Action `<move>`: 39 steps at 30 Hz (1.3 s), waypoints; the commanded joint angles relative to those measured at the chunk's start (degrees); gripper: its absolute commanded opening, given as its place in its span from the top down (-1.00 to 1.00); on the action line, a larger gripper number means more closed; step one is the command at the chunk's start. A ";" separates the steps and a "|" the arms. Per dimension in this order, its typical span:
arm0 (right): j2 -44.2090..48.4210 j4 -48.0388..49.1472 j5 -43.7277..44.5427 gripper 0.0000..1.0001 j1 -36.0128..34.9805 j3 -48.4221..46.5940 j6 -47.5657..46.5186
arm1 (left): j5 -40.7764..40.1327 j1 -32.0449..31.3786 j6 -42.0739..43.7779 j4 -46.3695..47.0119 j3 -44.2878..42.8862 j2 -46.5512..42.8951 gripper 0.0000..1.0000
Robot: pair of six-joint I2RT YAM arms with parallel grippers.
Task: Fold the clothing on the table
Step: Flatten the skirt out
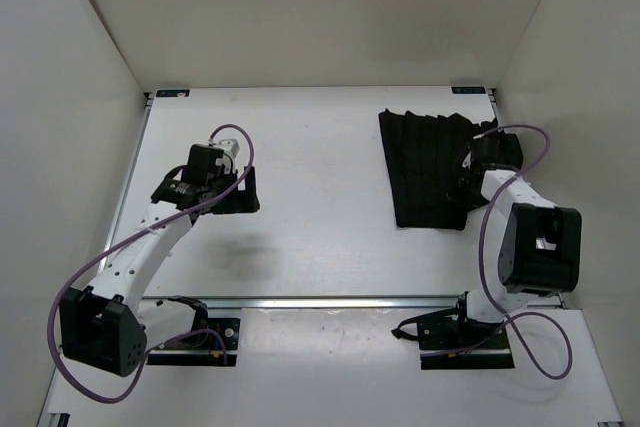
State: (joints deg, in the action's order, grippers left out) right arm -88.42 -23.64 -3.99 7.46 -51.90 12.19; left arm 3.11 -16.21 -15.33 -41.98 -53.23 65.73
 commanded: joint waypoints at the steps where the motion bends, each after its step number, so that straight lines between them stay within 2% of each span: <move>1: -1.58 -1.22 -0.58 1.00 -0.95 -6.61 1.44 | 1.63 0.47 0.30 0.93 0.67 -2.63 -0.97; 3: -2.11 -2.72 -1.72 1.00 -3.58 -11.63 1.44 | 1.63 1.00 -0.31 2.15 1.46 -3.68 -0.97; 6: -5.78 -6.14 -1.20 1.00 -11.67 -25.15 0.03 | 2.94 1.53 -0.49 4.26 2.17 -3.77 -0.98; 7: -8.49 -8.68 -2.07 1.00 -14.82 -37.45 -0.23 | 3.73 1.62 -0.49 4.97 1.99 -3.86 -0.98; 8: -10.09 -10.01 -3.99 1.00 -17.54 -42.10 -0.06 | 3.91 2.05 -0.31 5.41 1.56 -3.51 -0.98; 10: -17.19 -15.79 -7.07 1.00 -21.76 -63.21 -0.32 | 5.66 2.14 -0.49 7.34 1.03 -4.12 -0.97; 11: -19.14 -19.04 -8.56 1.00 -24.49 -69.59 -0.23 | 6.72 2.23 -0.84 8.91 0.59 -4.82 -0.97; 13: -25.72 -22.22 -11.21 1.00 -27.92 -94.41 -2.77 | 7.60 2.32 -0.75 10.24 -0.46 -5.79 -0.97; 15: -25.50 -21.46 -11.66 1.00 -31.09 -102.49 -1.74 | 7.35 2.06 -0.66 10.78 -1.96 -6.84 -0.97; 17: -20.32 -12.36 -15.92 1.00 -30.32 -95.62 0.45 | 6.29 2.06 -0.58 10.34 -4.15 -7.37 -0.98; 18: -14.29 -9.61 -18.75 1.00 -29.10 -85.14 2.39 | 6.29 2.40 -0.75 10.42 -4.51 -8.33 -0.97; 19: -7.88 -2.80 -19.12 1.00 -28.91 -72.16 3.45 | 5.94 2.06 -0.93 10.16 -5.03 -8.34 -0.97; 20: -4.95 3.97 -18.08 1.00 -28.30 -65.68 3.20 | 5.50 2.23 -0.93 9.99 -5.65 -8.69 -0.97; 22: 2.18 8.76 -17.54 1.00 -26.63 -46.62 5.29 | 4.80 1.27 -0.75 9.29 -7.23 -9.57 -0.97; 24: 4.39 9.13 -19.56 1.00 -23.82 -36.85 6.71 | 3.74 0.91 -0.58 8.32 -8.11 -9.39 -0.97; 28: 7.47 11.32 -19.65 1.00 -23.90 -13.73 6.35 | 6.89 0.39 -1.80 9.36 -6.36 -10.36 -0.97; 31: 7.65 15.19 -23.60 0.95 -24.16 -1.49 9.16 | 10.23 0.91 -3.38 10.69 -1.54 -10.89 -0.97; 32: 7.48 15.72 -24.39 0.86 -24.25 1.68 9.78 | 10.51 0.65 -3.65 10.69 -0.39 -11.15 -0.98; 34: 7.74 15.12 -24.14 0.26 -24.51 4.42 10.13 | 11.47 0.65 -4.27 11.39 2.42 -11.94 -0.97; 35: 8.43 14.07 -23.53 0.11 -24.60 4.61 9.79 | 12.61 0.04 -4.79 11.91 3.82 -12.03 -0.97; 37: 10.80 12.13 -22.30 -0.33 -23.90 4.96 8.91 | 13.93 -1.36 -5.40 11.65 6.63 -11.51 -0.98; 39: 13.27 10.64 -21.50 -0.55 -22.94 4.44 8.03 | 14.11 -2.95 -7.77 11.48 8.39 -11.59 -0.97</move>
State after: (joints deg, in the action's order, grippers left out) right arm -82.24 -17.28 -25.39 -16.67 -43.99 21.08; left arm 13.98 -17.06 -20.05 -31.07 -47.20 55.13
